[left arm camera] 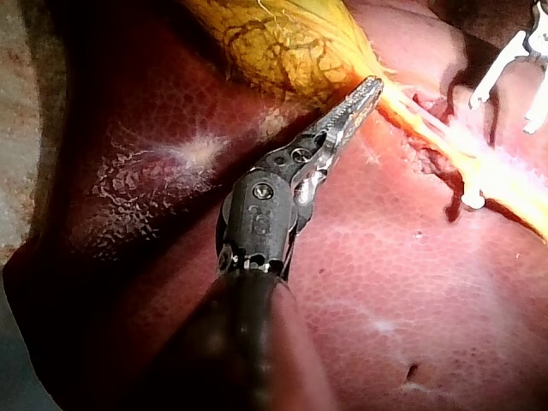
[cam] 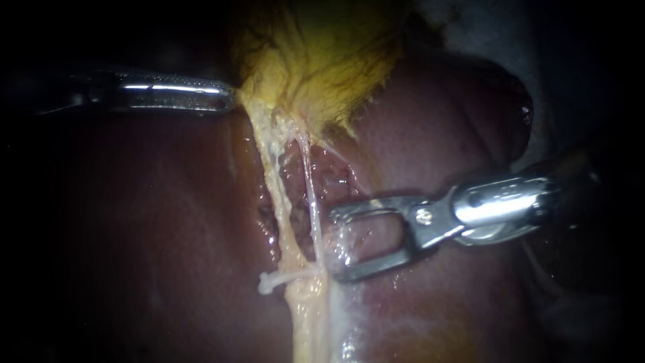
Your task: Going back first clip left tube
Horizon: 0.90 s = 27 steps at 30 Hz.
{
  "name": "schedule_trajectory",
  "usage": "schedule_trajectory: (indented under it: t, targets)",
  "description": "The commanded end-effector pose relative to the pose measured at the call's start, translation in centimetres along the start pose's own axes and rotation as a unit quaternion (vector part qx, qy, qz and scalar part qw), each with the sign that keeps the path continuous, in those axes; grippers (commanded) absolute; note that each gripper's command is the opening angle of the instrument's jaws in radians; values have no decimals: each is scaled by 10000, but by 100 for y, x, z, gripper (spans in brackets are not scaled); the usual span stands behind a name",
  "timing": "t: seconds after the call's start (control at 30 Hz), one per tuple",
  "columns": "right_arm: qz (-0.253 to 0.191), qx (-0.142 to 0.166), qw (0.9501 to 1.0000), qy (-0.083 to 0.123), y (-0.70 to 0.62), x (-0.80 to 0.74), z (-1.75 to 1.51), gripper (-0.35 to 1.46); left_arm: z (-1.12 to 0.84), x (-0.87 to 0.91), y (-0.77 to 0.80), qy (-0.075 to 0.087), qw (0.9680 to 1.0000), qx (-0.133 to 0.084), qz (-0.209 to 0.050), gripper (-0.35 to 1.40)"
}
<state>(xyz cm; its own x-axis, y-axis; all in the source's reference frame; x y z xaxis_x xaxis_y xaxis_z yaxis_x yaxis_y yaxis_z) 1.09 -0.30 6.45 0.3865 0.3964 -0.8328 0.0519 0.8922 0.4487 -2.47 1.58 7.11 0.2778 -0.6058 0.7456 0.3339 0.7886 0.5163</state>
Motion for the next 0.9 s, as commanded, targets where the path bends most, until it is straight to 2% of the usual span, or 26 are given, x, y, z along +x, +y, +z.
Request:
schedule_trajectory:
  t: [0.03,0.27,0.53,0.67,0.8,0.9]
  targets:
    - [-14,-27,10000,6,1,4,-9,57,0,0,0,0,10000,-1,0,-35]
    - [-54,-187,9998,-10,8,18,-44,57,0,0,1,0,10000,0,0,-35]
    - [31,-397,9992,-37,8,20,-57,56,5,5,4,-3,10000,-8,13,-35]
    - [44,-427,9991,-41,7,21,-57,56,15,14,6,-9,10000,-33,36,-35]
    - [45,-428,9991,-42,6,21,-57,56,33,28,11,-19,9999,-77,75,-35]
    - [44,-429,9991,-42,5,21,-57,56,47,40,16,-28,9999,-34,138,-35]
